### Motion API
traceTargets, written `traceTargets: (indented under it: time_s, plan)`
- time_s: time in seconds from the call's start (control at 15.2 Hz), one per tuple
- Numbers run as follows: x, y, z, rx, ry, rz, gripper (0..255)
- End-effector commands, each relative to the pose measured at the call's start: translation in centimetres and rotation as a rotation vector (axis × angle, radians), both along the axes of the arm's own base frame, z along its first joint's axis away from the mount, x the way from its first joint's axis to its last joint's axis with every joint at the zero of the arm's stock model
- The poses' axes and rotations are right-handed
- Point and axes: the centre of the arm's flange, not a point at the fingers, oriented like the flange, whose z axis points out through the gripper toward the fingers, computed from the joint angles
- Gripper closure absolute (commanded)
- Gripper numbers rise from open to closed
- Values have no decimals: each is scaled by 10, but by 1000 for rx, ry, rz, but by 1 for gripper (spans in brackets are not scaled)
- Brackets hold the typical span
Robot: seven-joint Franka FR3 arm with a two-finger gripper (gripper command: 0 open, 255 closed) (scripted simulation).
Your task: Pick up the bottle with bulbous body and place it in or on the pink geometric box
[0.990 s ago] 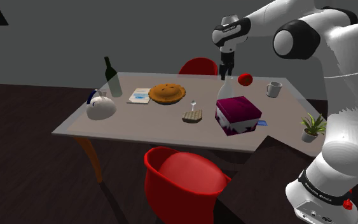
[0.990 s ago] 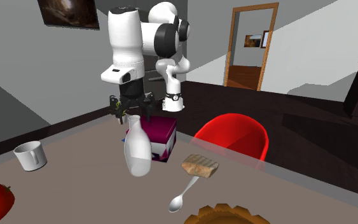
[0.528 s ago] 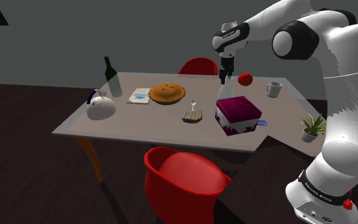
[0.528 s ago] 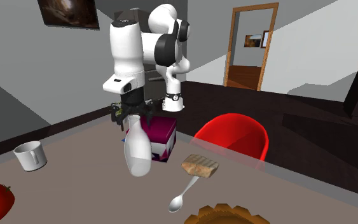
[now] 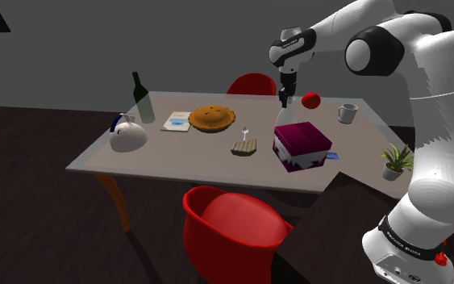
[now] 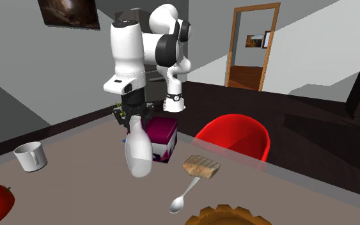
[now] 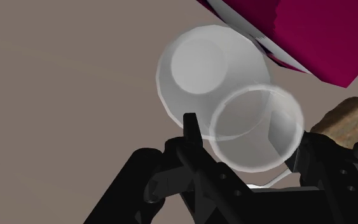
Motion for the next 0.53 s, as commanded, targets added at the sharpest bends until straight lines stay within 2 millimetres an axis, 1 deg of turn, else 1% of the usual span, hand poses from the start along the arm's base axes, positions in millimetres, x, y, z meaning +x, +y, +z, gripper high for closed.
traceTargets:
  time_s: [0.0,0.4,0.46]
  plan:
    - [0,0,0,0,0,0,255]
    - [0,0,0,0,0,0,255]
    - [0,0,5,0,0,0,255]
